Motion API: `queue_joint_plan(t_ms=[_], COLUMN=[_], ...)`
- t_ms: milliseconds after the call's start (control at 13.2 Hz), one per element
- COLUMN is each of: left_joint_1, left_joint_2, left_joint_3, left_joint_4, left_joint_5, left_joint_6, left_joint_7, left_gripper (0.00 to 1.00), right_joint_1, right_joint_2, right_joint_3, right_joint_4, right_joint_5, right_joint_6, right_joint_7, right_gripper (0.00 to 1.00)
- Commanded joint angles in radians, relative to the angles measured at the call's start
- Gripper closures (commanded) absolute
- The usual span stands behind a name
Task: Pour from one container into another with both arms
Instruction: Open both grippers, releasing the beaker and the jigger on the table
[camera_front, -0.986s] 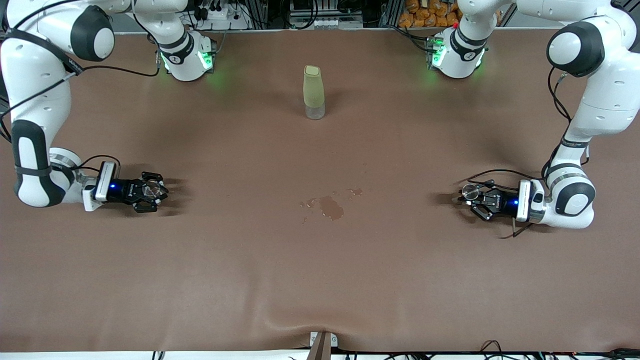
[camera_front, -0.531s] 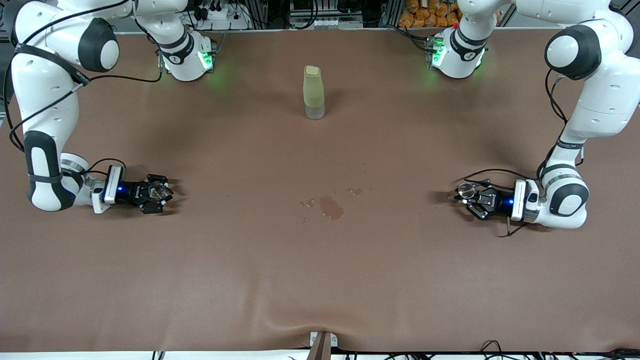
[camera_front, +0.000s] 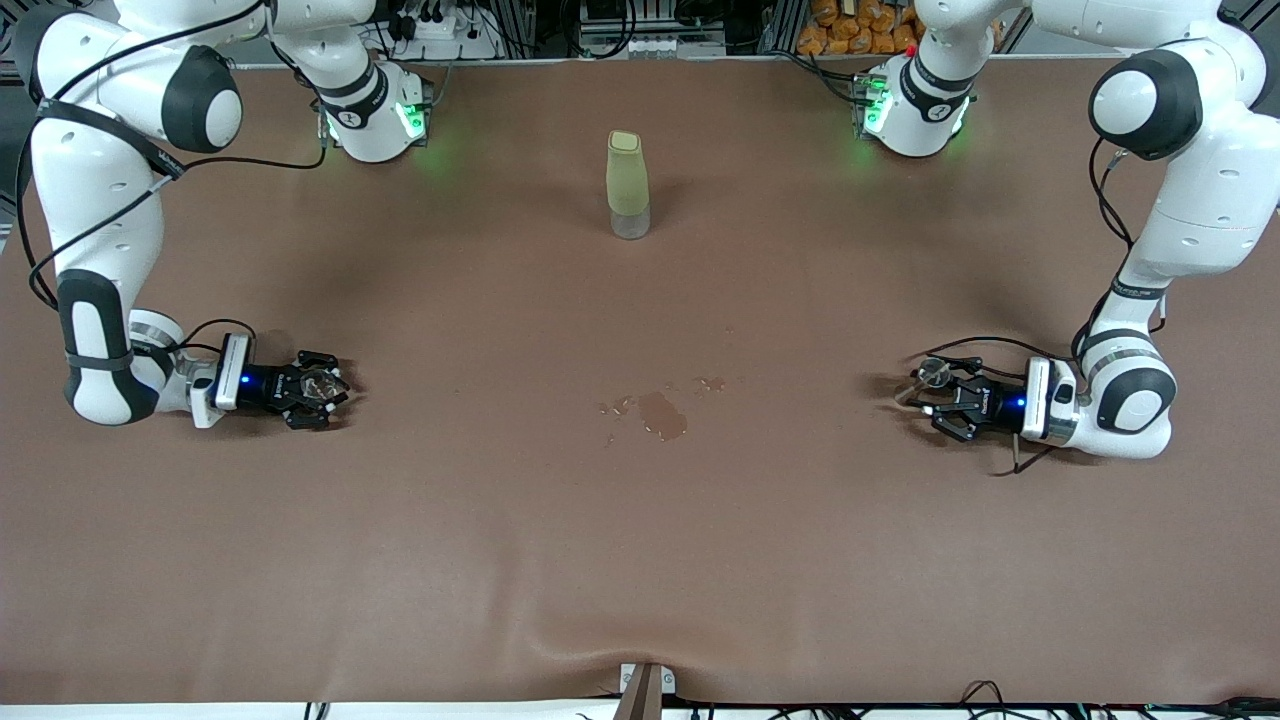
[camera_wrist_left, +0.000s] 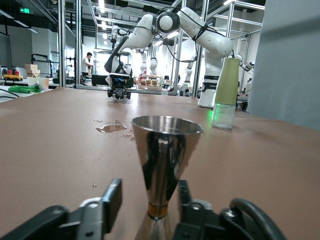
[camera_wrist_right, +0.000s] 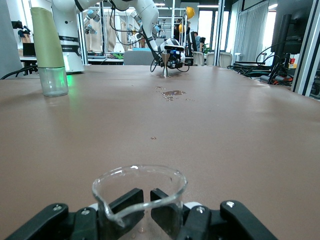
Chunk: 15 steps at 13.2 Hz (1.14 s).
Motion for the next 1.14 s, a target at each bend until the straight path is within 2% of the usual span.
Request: queue_joint_plan(t_ms=[0,76,152,379,607,834,1062], left_joint_1=[0.002,0.003,0.009,0.063,0.110,0.129,0.149], left_joint_2=[0.013,0.010,0.007,-0.011,-0.045,-0.090,-0.165], left_joint_3=[-0.002,-0.002,-0.002,0.006,0.006,0.006,0.002], left_joint_4=[0.018,0.018,0.018,0.023,0.047,0.091,0.103], left_joint_5=[-0.001,-0.001,-0.001,0.019,0.097,0.218,0.298], left_joint_6=[-0.019,-0.021,-0.021,-0.036,-0.054,-0.056,-0.054], left_joint_7=[0.018,0.016,0.015,-0.074,-0.215,-0.443,-0.751], left_gripper=[0.00,0.00,0.00,0.00,0.00,0.00,0.00], right_joint_1=[-0.030,-0.033,-0.035,-0.019,-0.009,0.008,0.021], right_joint_2=[0.015,0.015,0.011,-0.017,-0.066,-0.085,-0.123], right_joint_3=[0.016,0.016,0.014,-0.029,-0.082,-0.148,-0.222], right_joint_4=[0.006,0.006,0.006,0.008,0.017,0.061,0.127], right_joint_5=[-0.007,-0.007,-0.008,-0.033,-0.114,-0.163,-0.264], right_joint_6=[-0.009,-0.010,-0.013,-0.012,-0.015,-0.030,-0.030], right_joint_7=[-0.183,-0.182,-0.182,-0.075,0.059,0.145,0.276], right_gripper=[0.29,0.05,0.00,0.00,0.00,0.00,0.00])
